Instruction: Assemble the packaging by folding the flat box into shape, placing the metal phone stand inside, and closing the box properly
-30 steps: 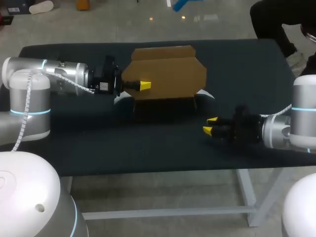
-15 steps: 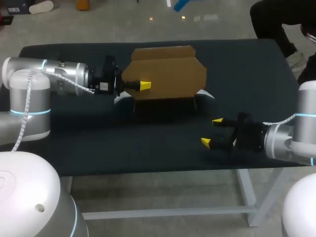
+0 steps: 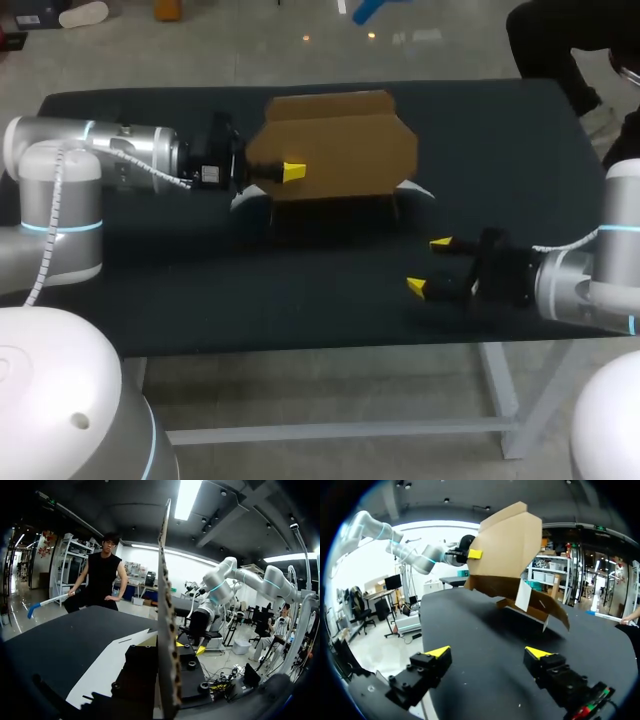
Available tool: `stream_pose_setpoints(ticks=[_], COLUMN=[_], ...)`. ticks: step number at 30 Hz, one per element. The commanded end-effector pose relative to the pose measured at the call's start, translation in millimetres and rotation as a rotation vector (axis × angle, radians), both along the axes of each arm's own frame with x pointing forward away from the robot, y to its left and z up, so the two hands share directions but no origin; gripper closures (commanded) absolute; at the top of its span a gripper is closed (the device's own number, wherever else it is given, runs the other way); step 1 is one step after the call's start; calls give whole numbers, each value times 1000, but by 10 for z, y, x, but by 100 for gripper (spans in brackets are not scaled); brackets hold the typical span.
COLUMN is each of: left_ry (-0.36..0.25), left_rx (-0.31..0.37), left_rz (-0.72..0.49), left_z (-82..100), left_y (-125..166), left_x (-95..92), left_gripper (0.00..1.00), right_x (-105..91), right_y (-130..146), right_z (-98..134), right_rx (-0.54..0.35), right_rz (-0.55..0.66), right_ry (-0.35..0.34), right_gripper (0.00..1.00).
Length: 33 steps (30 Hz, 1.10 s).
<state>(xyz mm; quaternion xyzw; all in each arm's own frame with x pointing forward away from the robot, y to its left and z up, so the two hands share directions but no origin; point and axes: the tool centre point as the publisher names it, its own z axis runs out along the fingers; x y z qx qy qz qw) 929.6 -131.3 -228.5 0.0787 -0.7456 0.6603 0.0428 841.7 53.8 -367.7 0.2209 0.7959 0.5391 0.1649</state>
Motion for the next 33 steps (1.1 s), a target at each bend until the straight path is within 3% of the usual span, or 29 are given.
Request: stream_pose_setpoints(ticks=[1,5,9,16,27,33], left_ry=[8,21,34,17,49,107], left_rx=[-20,-28,10,32,28,29], left_rz=[42,63,81,81,41,-25], left_z=[61,207,393,640,810,849], left_y=[22,7,-16,-29,11,-7], left_x=[-69,-92,-153,-325,-489,-568], left_gripper=[100,100,100,100,100,100], right_x=[-60,-95,-156,-281,-518,-625], right_y=[-39,-72,-120,-171,-232,-223], right_z=[1,24,46,98,165,177], right_rx=[11,6,-1,-10,-20,-21], right_rz=[-18,-38,-47,-57,-71,-73], right_ry=[-23,-37,-39,-52,-65,-70], right_gripper=[0,0,0,0,0,0])
